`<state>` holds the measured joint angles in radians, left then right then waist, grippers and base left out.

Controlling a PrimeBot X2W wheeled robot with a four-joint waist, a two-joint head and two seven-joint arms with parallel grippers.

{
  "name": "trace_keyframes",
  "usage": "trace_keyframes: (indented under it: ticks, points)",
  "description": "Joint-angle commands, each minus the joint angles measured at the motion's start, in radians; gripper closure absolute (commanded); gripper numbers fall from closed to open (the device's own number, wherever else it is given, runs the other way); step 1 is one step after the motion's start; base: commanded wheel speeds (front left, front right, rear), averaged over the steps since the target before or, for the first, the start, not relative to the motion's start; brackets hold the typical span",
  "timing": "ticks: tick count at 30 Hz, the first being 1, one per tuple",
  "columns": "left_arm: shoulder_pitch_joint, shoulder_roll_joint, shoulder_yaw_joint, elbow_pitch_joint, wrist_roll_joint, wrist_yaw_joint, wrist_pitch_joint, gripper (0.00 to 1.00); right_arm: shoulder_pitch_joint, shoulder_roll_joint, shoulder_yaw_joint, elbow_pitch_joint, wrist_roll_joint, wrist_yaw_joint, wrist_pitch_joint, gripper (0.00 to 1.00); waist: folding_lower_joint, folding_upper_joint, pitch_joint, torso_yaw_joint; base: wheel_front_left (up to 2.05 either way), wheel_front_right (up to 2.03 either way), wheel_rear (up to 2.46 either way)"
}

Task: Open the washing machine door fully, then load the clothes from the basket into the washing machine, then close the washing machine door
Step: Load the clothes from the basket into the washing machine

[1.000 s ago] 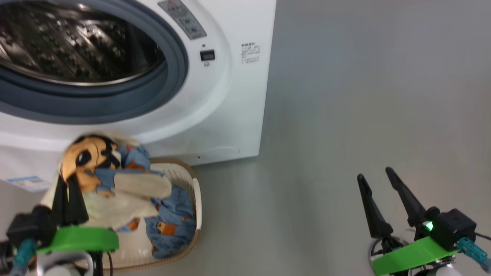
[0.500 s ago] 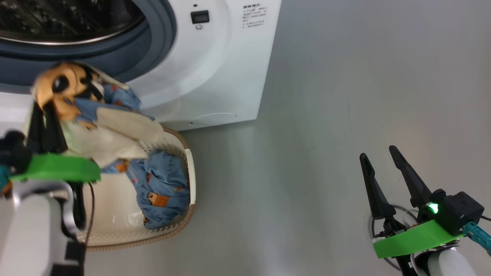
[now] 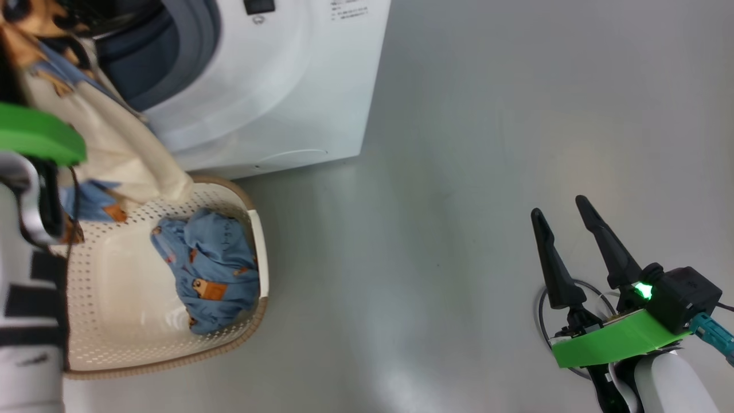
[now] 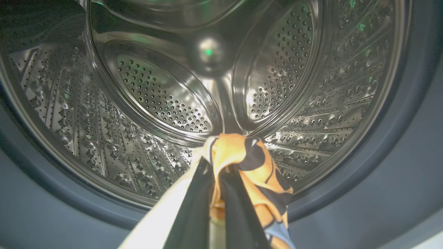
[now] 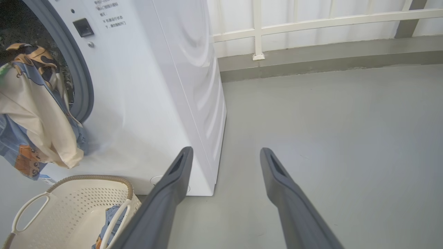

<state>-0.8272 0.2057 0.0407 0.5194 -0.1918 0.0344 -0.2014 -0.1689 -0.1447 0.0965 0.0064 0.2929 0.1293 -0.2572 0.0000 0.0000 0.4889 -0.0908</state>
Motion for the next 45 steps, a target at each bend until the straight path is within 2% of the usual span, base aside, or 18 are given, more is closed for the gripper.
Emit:
trace_keyframes:
  ticks: [1,8,15,20,28,32,35,41,44,45]
  points:
    - [-0.061,0.059,0.02,0.004,0.001,-0.002,0.006,1.0,-0.007,-0.007,0.03,-0.02,0.004,0.001,-0.005,0.0,0.0,0.0,0.028,-0.023,0.0,0.0,0.0]
    - [-0.204,0.094,-0.009,0.1,0.027,0.001,0.032,1.0,-0.021,-0.004,0.029,-0.022,0.012,0.001,-0.005,0.0,0.0,0.0,0.093,-0.057,0.0,0.0,0.0]
    - [-0.312,0.098,-0.027,0.174,0.028,-0.003,0.045,1.0,-0.027,0.002,0.027,-0.028,0.018,0.001,-0.005,0.0,0.0,0.0,0.164,-0.074,0.0,0.0,0.0]
    - [-0.414,0.105,-0.076,0.245,0.069,-0.002,0.062,1.0,-0.031,0.007,0.017,-0.046,0.014,0.001,-0.005,0.0,0.0,0.0,0.235,-0.067,0.0,0.0,0.0]
    - [-0.534,0.113,-0.1,0.336,0.092,0.024,0.0,1.0,-0.029,0.013,0.026,-0.054,0.016,0.001,-0.005,0.0,0.0,0.0,0.29,-0.067,0.0,0.0,0.0]
    - [-0.585,0.129,-0.126,0.288,0.131,0.046,-0.054,1.0,-0.033,0.014,0.031,-0.058,0.017,0.001,-0.005,0.0,0.0,0.0,0.308,-0.071,0.0,0.0,0.0]
    - [-0.592,0.134,-0.145,0.193,0.157,0.058,-0.059,1.0,-0.036,0.015,0.035,-0.058,0.017,0.001,-0.005,0.0,0.0,0.0,0.316,-0.074,0.0,0.0,0.0]
    - [-0.533,0.149,-0.149,0.024,0.17,0.074,-0.06,1.0,-0.043,0.016,0.042,-0.05,0.02,0.001,-0.005,0.0,0.0,0.0,0.316,-0.078,0.0,0.0,0.0]
    - [-0.499,0.142,-0.134,0.018,0.15,0.077,-0.06,1.0,-0.047,0.016,0.041,-0.046,0.021,0.001,-0.005,0.0,0.0,0.0,0.314,-0.075,0.0,0.0,0.0]
    - [-0.484,0.135,-0.121,0.036,0.135,0.08,-0.06,0.36,-0.049,0.015,0.046,-0.042,0.02,0.001,-0.005,0.0,0.0,0.0,0.309,-0.074,0.0,0.0,0.0]
